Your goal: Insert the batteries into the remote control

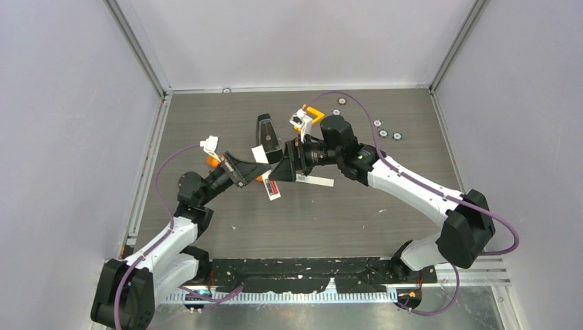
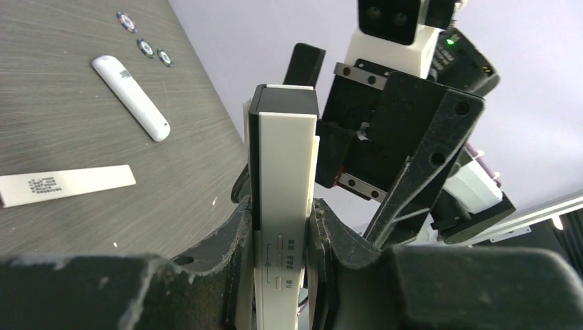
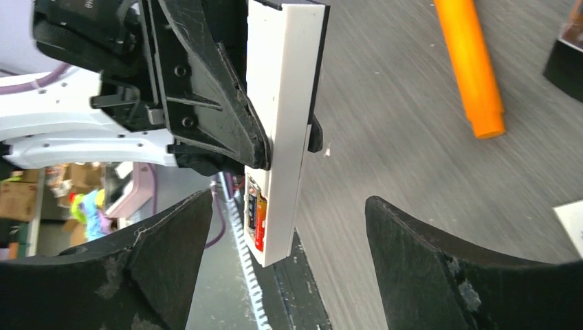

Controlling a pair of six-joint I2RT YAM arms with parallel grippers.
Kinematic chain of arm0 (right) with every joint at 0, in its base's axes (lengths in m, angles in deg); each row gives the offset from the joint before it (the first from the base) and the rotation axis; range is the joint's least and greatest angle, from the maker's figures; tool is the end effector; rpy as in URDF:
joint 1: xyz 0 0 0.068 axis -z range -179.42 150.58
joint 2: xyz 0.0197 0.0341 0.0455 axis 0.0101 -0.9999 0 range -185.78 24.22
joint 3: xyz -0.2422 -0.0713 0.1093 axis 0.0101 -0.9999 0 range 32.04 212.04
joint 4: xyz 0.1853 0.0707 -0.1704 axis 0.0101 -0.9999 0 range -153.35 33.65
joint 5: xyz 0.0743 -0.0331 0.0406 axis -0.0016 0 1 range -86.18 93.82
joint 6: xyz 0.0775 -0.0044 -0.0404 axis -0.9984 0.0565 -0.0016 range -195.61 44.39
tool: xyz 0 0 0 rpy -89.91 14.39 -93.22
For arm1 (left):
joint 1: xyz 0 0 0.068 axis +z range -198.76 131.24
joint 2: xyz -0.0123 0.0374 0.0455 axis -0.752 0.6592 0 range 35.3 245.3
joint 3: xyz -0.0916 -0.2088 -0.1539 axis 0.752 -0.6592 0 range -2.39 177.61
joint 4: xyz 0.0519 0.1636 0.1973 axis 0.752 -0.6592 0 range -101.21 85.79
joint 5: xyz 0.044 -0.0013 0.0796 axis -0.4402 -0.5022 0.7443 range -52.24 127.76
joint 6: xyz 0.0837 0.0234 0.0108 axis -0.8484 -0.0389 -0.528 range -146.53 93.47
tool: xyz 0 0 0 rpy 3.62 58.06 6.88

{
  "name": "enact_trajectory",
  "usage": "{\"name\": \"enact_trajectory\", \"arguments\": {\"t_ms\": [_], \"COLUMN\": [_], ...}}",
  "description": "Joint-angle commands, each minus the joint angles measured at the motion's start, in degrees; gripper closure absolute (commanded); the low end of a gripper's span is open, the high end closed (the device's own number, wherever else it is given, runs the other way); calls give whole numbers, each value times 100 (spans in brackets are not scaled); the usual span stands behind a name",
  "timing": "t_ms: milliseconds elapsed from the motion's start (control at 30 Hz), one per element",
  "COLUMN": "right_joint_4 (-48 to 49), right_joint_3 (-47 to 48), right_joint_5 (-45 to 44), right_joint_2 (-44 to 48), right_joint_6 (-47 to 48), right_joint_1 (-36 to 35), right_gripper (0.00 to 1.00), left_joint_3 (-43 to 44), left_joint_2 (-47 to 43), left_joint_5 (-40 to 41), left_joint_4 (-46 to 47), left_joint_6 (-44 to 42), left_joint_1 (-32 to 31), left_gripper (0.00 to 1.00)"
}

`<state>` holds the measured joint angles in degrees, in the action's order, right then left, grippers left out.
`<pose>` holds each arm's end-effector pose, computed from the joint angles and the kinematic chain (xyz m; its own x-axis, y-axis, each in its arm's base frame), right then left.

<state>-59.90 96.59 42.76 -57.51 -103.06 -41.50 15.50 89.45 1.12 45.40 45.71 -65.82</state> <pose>0.2339 0.2769 0.3145 -0.6745 -0.1261 -0.7275 -0.7287 0.2720 0.6285 0.2061 -0.1116 0.2643 -0.6855 -0.5890 -0.4279 0.4513 0.1174 -0.8846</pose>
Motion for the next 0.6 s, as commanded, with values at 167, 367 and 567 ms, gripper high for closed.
{"name": "enact_trajectory", "arguments": {"t_ms": [167, 367, 567], "right_joint_4": [-1876, -2276, -2633], "right_joint_3": [1253, 1765, 2206], "right_joint_5": [-3268, -4240, -4763], "right_joint_2": [5, -487, -944], "right_joint_6": [1434, 1575, 1630], "right_joint_1": [-1152, -1678, -1958], "right_gripper": [15, 20, 28], "left_joint_3": [276, 412, 664], "left_joint_2": [-657, -1049, -1169], "left_joint_5": [895, 1329, 1460], "left_joint_4": [-1419, -2306, -3015], "left_joint_6": [-502, -515, -590], "left_joint_1": [36, 36, 37], "left_gripper": [100, 100, 100]}}
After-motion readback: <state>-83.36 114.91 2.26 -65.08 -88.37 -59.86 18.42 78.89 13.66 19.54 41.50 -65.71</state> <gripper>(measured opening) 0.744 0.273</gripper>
